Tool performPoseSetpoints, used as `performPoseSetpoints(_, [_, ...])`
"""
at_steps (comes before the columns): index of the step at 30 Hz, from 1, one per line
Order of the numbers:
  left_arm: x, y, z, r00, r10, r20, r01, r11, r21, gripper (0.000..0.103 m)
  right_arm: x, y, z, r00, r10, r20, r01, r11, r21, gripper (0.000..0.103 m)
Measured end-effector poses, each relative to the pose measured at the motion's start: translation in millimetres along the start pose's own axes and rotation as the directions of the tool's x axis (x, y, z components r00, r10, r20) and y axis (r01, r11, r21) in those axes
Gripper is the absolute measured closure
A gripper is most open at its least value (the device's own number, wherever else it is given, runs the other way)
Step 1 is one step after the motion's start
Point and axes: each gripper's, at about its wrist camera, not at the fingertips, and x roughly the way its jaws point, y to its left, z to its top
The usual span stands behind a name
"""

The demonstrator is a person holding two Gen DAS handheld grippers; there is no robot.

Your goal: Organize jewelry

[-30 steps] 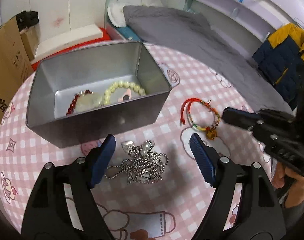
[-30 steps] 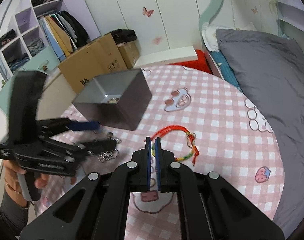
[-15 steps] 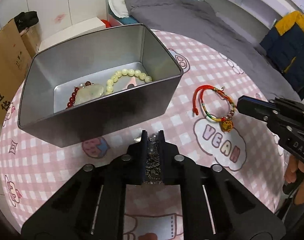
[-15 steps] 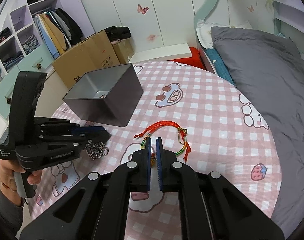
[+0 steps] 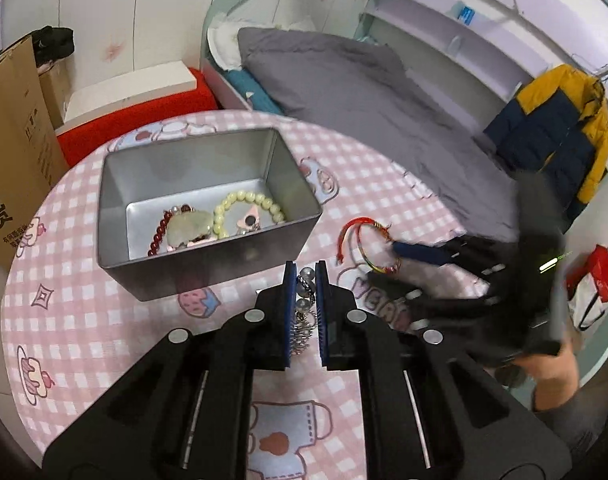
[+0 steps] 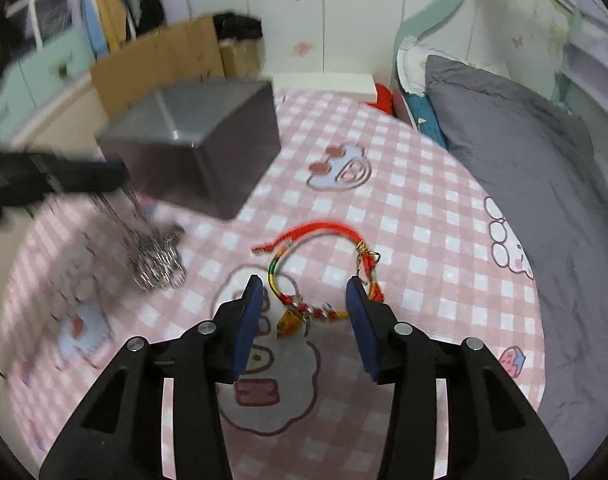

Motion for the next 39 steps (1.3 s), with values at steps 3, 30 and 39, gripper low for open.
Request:
performPoseSetpoints(3, [-13.9, -1.6, 4.1, 1.000, -0.010, 0.028, 0.010, 1.000, 0.004, 0.094, 4.3, 7.2, -1.4, 0.999, -0.032, -0.005, 0.031, 0.998, -0.052, 0.091])
performPoseSetpoints(30, [-133.5, 4.7, 56.2, 0.949, -0.028, 0.314, 0.029, 1.000, 0.001, 0.094, -102.8, 40.7, 72.7, 0.924, 0.221, 0.311, -0.240, 0.971, 0.021, 0.100])
performPoseSetpoints(39, [-122.2, 17.5, 91.7, 0.928, 0.022, 0.373, -0.015, 1.000, -0.022, 0.094, -77.1, 49.6, 109.2, 0.910, 0.229, 0.346, -0.250, 0.968, 0.017, 0.100])
